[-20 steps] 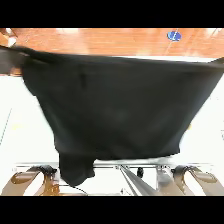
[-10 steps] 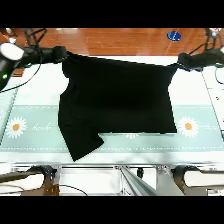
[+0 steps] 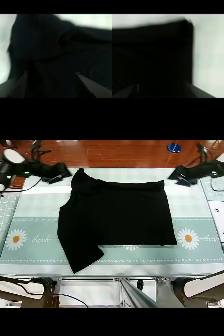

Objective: Fold the shirts.

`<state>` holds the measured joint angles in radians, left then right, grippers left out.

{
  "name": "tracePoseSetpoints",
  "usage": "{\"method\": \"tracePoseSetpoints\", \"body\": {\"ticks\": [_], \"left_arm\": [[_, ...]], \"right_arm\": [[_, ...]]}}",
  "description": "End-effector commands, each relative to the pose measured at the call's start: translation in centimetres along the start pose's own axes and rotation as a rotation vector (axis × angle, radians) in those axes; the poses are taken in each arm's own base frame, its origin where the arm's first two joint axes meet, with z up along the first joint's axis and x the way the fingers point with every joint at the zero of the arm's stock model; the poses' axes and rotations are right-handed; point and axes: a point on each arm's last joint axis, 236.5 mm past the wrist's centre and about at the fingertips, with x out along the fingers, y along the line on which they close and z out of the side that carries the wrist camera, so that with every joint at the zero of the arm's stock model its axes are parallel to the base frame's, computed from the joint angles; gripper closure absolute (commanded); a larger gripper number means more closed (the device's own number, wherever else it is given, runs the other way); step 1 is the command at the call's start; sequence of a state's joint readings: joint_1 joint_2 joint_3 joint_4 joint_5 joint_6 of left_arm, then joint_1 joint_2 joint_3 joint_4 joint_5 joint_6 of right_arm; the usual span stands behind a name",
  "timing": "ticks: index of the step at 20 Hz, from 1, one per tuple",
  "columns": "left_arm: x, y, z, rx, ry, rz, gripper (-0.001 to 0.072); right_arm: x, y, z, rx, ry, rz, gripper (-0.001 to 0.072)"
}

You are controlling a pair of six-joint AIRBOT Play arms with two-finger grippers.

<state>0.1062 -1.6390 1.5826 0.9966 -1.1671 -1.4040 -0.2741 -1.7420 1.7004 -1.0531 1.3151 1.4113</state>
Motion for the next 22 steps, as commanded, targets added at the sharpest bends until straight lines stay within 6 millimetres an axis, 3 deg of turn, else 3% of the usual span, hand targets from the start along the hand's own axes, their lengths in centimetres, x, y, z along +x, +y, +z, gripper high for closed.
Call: {"method": "tracePoseSetpoints", "body": {"ticks": [1,3,5,7,9,12,15,19,20,21,22], "left_arm": [[-5.6,5.2,-7.9,-0.125,0.295,0.06,0.0006],[-7.3,7.7,-12.4,-0.224,0.302,0.083,0.0005],[-7.3,9.7,-18.8,-0.386,0.304,0.082,0.0006],[-5.9,10.4,-24.0,-0.506,0.287,0.033,0.0006],[-4.0,9.8,-27.0,-0.569,0.264,-0.046,0.0007],[-1.8,9.1,-29.2,-0.615,0.26,-0.093,0.0008],[-0.5,9.0,-29.1,-0.573,0.241,-0.061,0.0009],[1.5,8.6,-27.5,-0.454,0.183,-0.003,0.0017],[1.9,7.9,-28.0,-0.428,0.212,-0.009,0.0151],[2.0,7.6,-28.8,-0.411,0.246,-0.009,0.0481],[2.0,7.6,-29.0,-0.411,0.26,-0.011,0.0675]], "right_arm": [[-3.8,-4.6,-6.6,0.116,0.128,-0.103,0.0085],[-3.8,-5.8,-11.0,0.152,0.089,-0.118,0.0085],[-3.0,-5.7,-16.1,0.195,0.024,-0.084,0.0085],[-2.0,-4.9,-20.3,0.275,-0.058,-0.026,0.0085],[-1.2,-3.1,-22.8,0.337,-0.123,0.061,0.0085],[-1.4,-1.2,-24.6,0.327,-0.122,0.112,0.0086],[-1.6,-0.8,-24.9,0.32,-0.111,0.122,0.0086],[-2.1,-2.0,-22.6,0.425,-0.205,0.095,0.0086],[-2.5,-2.5,-22.2,0.421,-0.213,0.075,0.0086],[-3.1,-3.5,-22.2,0.408,-0.203,0.036,0.0086],[-3.8,-5.0,-22.7,0.398,-0.177,-0.019,0.0086]]}}
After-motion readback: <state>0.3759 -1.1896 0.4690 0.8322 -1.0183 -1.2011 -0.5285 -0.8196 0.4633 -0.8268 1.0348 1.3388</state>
